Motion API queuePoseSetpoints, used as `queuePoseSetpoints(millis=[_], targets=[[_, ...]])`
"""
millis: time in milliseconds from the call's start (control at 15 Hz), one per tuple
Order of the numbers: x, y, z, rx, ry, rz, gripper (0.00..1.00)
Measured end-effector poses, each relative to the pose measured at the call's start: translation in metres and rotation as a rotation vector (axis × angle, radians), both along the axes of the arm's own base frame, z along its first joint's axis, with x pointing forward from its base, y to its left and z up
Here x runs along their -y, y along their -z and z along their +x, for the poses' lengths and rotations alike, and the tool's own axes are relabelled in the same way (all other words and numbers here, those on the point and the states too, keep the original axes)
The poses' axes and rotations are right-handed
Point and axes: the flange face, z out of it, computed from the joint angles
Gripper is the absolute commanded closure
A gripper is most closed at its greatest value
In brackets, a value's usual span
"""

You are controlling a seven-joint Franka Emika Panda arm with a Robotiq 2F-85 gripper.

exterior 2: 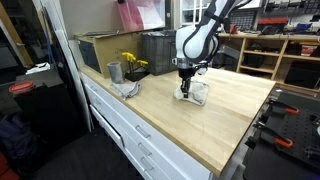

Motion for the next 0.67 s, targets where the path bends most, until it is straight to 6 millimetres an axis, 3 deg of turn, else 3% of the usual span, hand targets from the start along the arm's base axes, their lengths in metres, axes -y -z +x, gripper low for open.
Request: queuePoseSetpoints(millis=[200, 333, 667], targets=[[-0.008, -0.028, 0.010, 0.003, 0.027, 0.130, 0.98], [-0.002, -0.048, 0.020, -0.004, 0.059, 0.211, 0.98], [0.042, -0.081, 0.047, -0.029, 0.158, 0.385, 0.98]])
